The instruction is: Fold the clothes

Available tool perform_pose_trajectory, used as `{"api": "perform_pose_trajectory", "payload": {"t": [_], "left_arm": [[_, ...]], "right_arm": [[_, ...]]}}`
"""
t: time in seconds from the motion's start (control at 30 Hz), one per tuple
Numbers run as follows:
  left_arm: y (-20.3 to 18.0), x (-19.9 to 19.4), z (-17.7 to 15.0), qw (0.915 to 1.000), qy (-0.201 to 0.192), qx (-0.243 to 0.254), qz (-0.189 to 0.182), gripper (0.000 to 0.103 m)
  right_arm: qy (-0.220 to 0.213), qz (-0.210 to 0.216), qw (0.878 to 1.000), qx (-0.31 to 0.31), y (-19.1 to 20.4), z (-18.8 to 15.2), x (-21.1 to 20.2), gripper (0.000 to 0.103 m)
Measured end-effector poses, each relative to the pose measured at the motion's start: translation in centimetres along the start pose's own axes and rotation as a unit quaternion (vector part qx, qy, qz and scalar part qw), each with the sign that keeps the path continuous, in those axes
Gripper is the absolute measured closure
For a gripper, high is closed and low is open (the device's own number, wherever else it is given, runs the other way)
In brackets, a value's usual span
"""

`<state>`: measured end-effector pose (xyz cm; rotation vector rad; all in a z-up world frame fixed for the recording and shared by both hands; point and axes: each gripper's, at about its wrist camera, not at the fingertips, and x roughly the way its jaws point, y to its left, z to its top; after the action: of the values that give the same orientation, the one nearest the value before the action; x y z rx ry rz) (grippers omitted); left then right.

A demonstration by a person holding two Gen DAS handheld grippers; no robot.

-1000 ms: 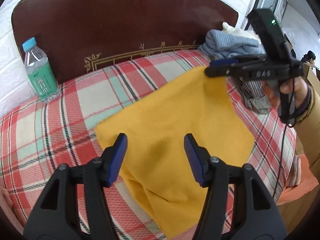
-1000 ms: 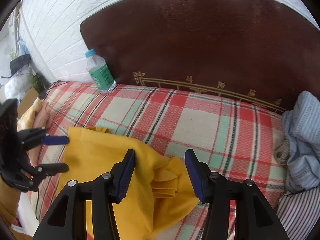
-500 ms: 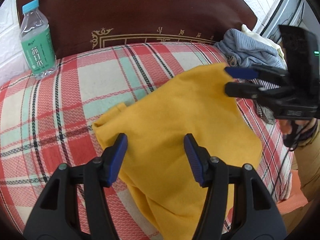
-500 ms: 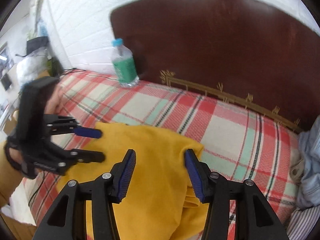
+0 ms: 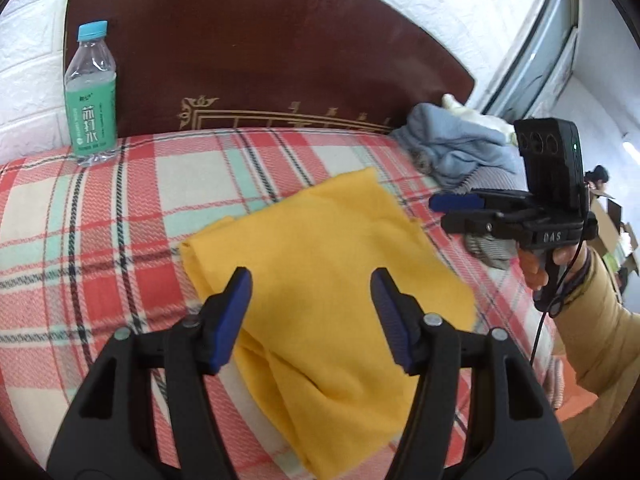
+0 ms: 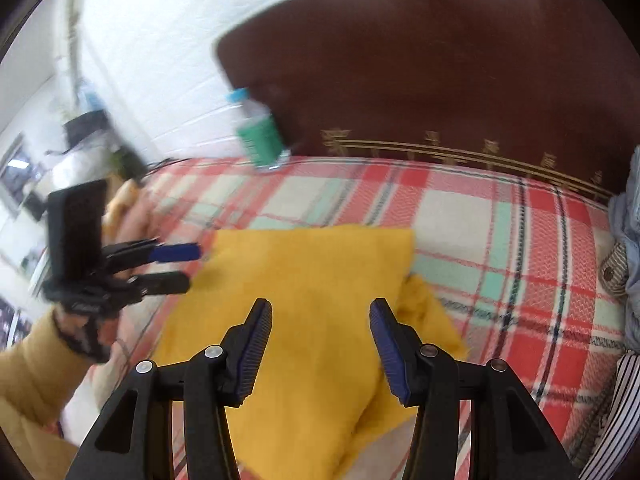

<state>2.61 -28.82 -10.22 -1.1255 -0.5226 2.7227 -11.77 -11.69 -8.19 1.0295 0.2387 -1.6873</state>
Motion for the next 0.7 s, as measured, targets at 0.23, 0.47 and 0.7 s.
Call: {"api": "perform_pose_trajectory", "payload": {"t": [0.23,0.47,0.7], "left_arm": [[-0.4,1.1,-2.7,0.9994,0.029,-0.016,-0.008,0.033],[0.2,1.4,-3.9,0.9974,0.035,-0.062,-0.012,0.021],[0.9,-0.1,-5.8,0.9919,0.037,-0.116,-0.036,0.017]], "right_arm": [[0.076,0.01,0.997,-0.016,1.5,-2.8,4.1,0.051],[0.083,0.011,0.996,0.012,0.3,-3.1,5.3,0.051],[0.023,0.051,0.993,0.102,-2.8,-4.7,1.1,0.027]]}}
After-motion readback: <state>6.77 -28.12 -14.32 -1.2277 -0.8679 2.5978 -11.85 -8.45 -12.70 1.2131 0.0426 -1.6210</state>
